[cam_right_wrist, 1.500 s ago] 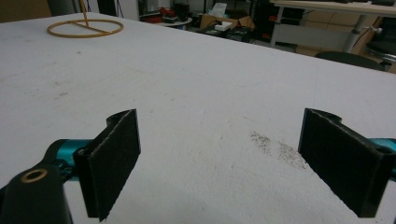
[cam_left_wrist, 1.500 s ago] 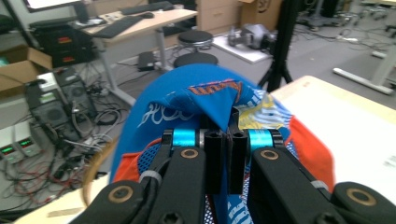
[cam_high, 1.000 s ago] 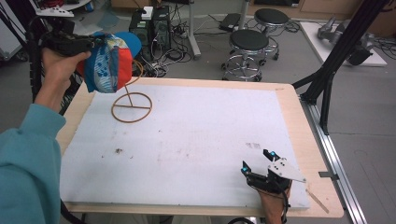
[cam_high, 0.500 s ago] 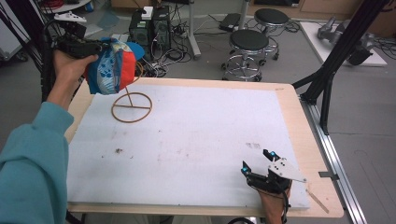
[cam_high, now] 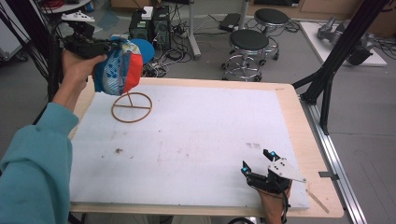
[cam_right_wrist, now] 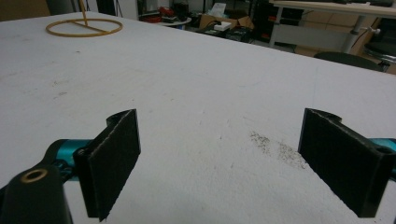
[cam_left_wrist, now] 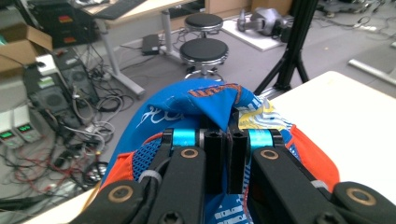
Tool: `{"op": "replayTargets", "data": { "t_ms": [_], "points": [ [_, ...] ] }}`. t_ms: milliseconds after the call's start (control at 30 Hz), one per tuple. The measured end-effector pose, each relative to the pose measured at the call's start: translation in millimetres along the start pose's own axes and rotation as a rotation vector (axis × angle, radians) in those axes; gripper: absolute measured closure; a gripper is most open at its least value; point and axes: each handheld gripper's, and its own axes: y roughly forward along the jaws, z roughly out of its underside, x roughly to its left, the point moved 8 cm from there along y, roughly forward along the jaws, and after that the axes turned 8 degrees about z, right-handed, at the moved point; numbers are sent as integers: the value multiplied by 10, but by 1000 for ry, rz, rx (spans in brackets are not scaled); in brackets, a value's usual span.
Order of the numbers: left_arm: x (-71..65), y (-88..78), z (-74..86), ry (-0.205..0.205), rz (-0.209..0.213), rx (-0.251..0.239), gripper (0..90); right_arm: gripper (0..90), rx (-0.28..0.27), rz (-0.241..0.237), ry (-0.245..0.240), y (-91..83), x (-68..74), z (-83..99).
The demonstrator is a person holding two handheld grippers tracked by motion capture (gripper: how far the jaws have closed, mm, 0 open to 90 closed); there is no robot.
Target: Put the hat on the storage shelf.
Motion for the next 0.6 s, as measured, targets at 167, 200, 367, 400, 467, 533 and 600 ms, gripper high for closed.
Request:
{"op": "replayTargets", "data": {
  "t_ms": [167,200,367,400,467,533,600],
  "points": [
    [97,36,47,22,-62,32,888,119,-2,-3,6,-5,-1,-1],
    [126,30,53,25,-76,35,888,119,-3,-4,7,-4,0,-2],
    [246,-21,59,7,-105,25,888,119,-1,-5,7,-3,-1,-1],
    [265,-31,61,5,-111,25,888,119,-1,-5,6,-1,-2,-1],
    [282,-37,64,5,-114,24,888,119,0,-5,6,0,1,0],
    [331,-53,62,-3,-123,15,888,119,-2,-3,6,-2,1,-2],
    [367,-56,69,-5,-131,17,888,119,-1,-2,8,-3,0,-1]
  ]
}}
